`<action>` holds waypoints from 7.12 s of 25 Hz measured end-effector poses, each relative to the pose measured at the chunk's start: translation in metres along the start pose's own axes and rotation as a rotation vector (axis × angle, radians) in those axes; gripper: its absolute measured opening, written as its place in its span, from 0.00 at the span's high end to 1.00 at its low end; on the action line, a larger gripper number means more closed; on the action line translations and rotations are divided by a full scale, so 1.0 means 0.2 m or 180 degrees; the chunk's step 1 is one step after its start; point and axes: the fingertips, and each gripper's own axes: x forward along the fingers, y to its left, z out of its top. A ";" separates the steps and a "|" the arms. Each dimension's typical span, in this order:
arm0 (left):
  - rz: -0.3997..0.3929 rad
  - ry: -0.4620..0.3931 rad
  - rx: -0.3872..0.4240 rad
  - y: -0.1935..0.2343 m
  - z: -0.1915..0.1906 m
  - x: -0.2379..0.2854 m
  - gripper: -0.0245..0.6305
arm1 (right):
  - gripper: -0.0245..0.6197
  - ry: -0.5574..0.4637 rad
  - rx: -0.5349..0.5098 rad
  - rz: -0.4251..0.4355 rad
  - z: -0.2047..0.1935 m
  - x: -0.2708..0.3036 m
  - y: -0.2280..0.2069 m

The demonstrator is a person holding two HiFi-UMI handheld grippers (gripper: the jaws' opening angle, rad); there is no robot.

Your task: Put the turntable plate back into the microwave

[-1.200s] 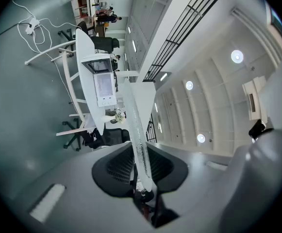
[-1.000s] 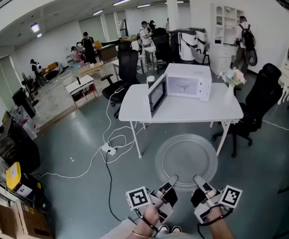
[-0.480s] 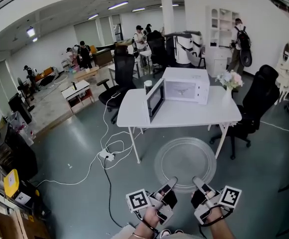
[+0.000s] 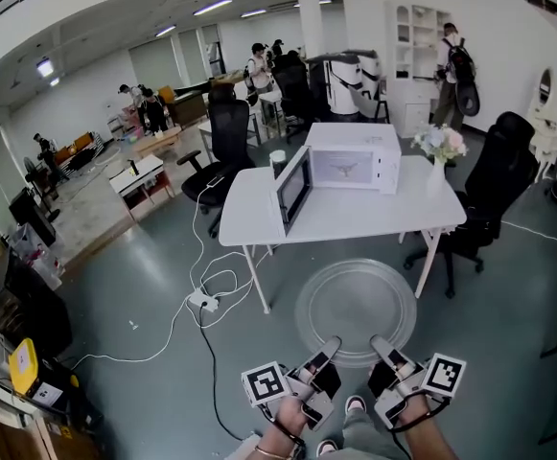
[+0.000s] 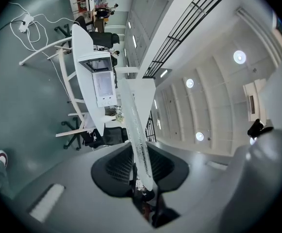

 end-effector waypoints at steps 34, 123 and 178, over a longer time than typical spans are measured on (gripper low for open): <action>0.0161 -0.0218 0.0032 0.45 0.85 1.31 0.87 | 0.88 0.0327 0.0155 0.0011 1.23 0.98 -0.55; 0.1217 -0.0033 0.1084 1.36 2.03 2.46 0.72 | 0.89 0.0393 0.0867 0.0100 2.19 2.38 -1.44; 0.2220 0.0070 0.2317 1.64 2.25 2.30 0.96 | 0.89 -0.0365 0.0869 -0.0138 2.49 2.88 -1.82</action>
